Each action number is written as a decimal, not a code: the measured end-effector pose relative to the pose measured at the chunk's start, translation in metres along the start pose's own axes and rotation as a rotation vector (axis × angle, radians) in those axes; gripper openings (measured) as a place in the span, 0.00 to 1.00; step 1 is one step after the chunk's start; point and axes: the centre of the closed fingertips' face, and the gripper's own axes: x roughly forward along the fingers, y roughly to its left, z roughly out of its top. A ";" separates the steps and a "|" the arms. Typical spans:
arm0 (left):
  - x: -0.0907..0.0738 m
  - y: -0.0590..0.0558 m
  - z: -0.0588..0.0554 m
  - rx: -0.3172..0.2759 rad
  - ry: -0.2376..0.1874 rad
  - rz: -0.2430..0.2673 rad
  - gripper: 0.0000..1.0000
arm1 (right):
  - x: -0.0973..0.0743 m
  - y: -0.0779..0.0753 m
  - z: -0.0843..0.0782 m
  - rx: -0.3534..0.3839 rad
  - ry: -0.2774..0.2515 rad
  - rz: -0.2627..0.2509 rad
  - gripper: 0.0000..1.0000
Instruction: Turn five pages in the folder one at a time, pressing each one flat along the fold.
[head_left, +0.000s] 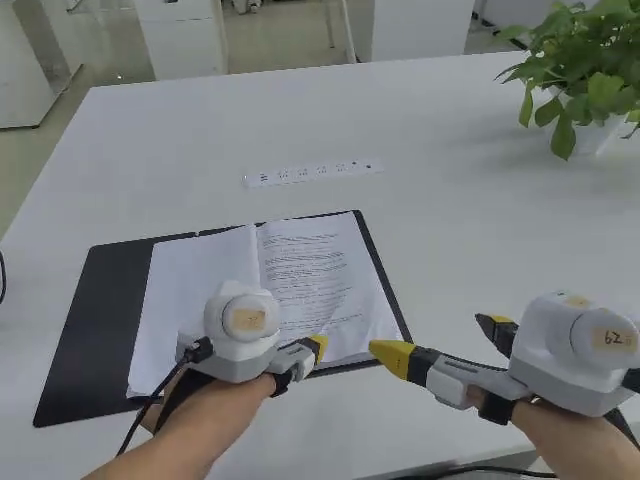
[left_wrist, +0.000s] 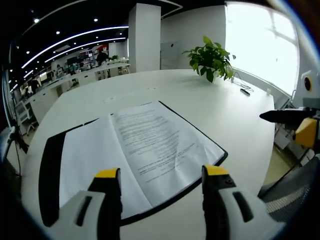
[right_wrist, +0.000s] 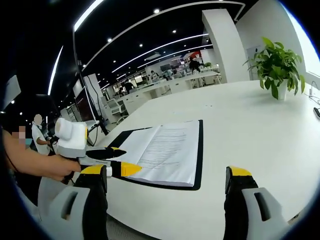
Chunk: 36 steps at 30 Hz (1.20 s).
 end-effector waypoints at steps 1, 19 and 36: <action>0.003 -0.001 0.000 0.003 0.000 0.000 0.62 | 0.000 0.000 0.000 0.002 0.000 -0.001 0.98; 0.047 -0.020 -0.029 0.078 0.049 0.042 0.41 | 0.001 -0.003 -0.009 0.013 0.013 0.005 0.97; 0.048 -0.018 -0.029 0.165 -0.033 0.044 0.15 | 0.006 -0.009 -0.014 0.036 0.026 0.006 0.97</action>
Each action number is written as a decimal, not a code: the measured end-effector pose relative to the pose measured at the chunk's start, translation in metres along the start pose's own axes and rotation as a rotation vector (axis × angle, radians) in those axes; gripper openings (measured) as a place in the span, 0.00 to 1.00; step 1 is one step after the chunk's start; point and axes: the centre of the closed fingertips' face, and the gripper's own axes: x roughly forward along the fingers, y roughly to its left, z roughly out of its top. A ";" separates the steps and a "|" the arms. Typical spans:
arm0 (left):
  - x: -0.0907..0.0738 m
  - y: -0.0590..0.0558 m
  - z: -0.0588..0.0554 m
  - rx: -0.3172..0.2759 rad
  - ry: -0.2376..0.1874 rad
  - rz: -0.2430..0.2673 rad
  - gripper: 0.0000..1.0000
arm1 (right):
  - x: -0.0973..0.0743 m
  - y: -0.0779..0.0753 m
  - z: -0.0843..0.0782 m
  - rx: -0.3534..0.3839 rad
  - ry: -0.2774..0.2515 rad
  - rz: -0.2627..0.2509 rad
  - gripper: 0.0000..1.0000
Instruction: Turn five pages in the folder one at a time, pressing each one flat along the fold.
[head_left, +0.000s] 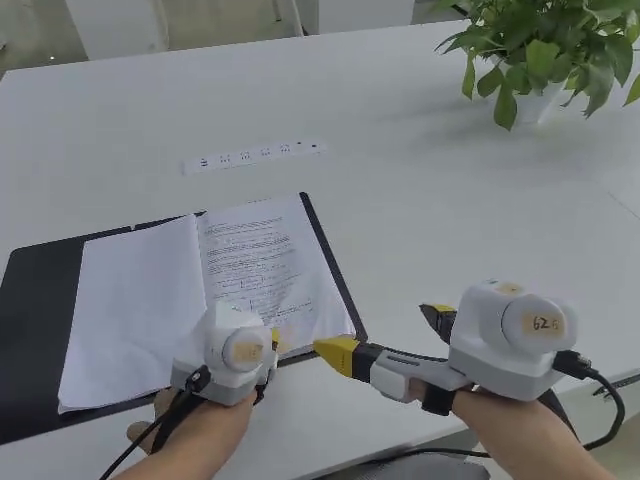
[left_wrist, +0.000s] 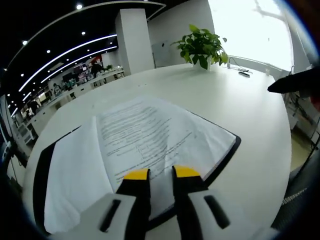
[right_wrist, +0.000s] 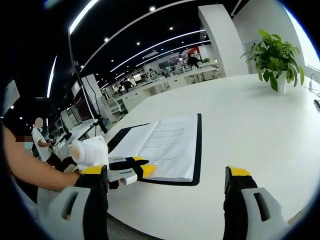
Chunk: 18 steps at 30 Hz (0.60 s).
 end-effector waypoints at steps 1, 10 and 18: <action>0.001 -0.002 0.000 0.007 -0.001 -0.004 0.13 | 0.001 0.000 0.000 0.000 0.002 0.001 0.97; 0.001 0.001 0.001 0.014 0.000 0.005 0.04 | 0.008 -0.001 -0.007 0.006 0.029 0.013 0.96; 0.002 0.001 0.002 -0.229 0.020 -0.016 0.00 | 0.022 0.002 -0.007 0.011 0.044 0.044 0.91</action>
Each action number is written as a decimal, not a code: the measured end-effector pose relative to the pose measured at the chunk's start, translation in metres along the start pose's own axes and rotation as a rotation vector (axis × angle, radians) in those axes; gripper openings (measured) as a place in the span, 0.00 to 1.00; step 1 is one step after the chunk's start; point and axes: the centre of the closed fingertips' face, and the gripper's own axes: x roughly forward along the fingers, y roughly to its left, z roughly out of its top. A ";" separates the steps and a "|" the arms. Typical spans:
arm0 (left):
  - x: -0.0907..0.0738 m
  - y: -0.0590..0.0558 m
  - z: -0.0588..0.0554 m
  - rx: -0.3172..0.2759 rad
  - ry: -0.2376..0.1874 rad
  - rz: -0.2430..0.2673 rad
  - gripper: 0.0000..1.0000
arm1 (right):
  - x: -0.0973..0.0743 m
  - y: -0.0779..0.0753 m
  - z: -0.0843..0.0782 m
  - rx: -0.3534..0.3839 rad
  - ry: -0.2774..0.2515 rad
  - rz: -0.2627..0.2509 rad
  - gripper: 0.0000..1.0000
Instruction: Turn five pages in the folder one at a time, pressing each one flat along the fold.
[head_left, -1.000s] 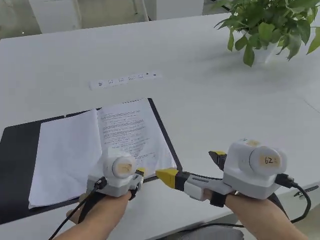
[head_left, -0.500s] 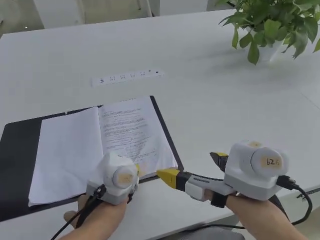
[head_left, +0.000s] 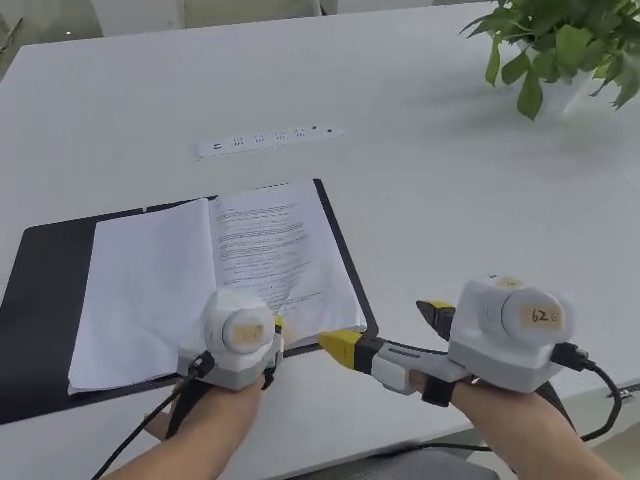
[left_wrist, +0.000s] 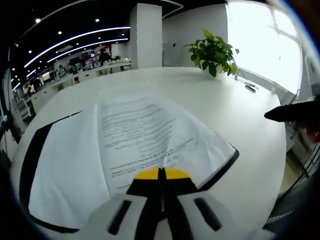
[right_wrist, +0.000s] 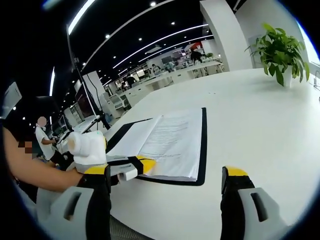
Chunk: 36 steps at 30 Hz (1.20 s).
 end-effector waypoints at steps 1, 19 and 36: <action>0.000 0.000 0.000 -0.045 0.003 -0.003 0.00 | 0.002 0.000 0.000 0.000 0.002 0.004 0.91; -0.004 0.009 0.004 -0.565 -0.031 -0.084 0.00 | 0.016 0.008 -0.004 0.007 0.026 0.037 0.89; -0.005 0.010 0.002 -0.590 -0.019 -0.082 0.00 | 0.065 -0.006 -0.011 0.134 0.059 0.099 0.58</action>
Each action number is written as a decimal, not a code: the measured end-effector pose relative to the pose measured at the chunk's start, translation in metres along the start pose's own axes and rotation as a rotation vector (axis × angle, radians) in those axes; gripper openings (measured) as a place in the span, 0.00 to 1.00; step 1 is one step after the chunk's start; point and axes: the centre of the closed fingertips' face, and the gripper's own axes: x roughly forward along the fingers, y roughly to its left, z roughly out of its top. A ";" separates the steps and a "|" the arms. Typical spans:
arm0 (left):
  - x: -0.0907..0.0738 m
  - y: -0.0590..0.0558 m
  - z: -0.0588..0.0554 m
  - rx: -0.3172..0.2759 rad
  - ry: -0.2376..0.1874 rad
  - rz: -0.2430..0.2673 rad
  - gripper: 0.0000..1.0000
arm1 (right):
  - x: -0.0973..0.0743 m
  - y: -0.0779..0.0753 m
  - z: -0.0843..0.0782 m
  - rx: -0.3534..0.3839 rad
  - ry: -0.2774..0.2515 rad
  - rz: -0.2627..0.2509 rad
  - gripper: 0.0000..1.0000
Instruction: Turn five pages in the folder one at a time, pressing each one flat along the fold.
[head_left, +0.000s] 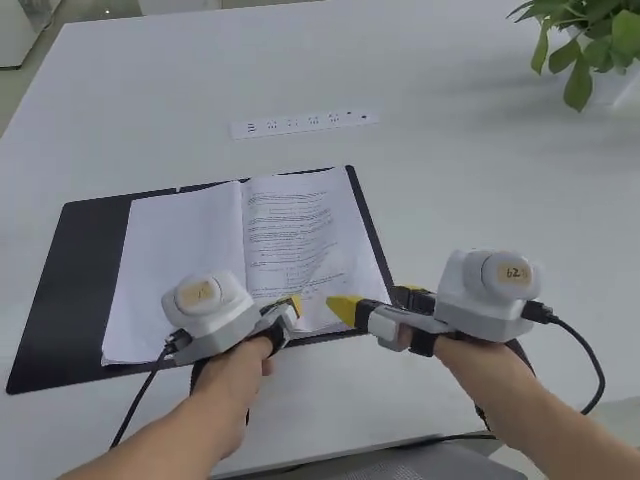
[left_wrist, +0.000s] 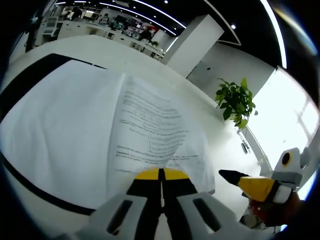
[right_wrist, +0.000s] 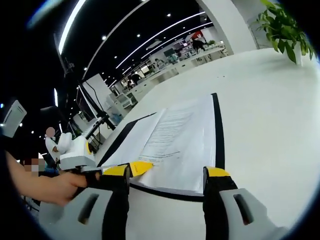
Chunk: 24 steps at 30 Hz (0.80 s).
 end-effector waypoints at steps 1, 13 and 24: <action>0.000 0.001 0.000 0.003 0.001 0.002 0.00 | 0.002 -0.004 -0.001 0.009 0.004 -0.011 0.56; 0.000 0.002 0.000 -0.008 0.000 0.007 0.00 | 0.010 -0.025 -0.015 0.123 0.061 -0.042 0.14; -0.002 -0.001 0.003 0.015 -0.011 -0.005 0.00 | 0.003 -0.022 -0.004 0.150 0.016 -0.052 0.00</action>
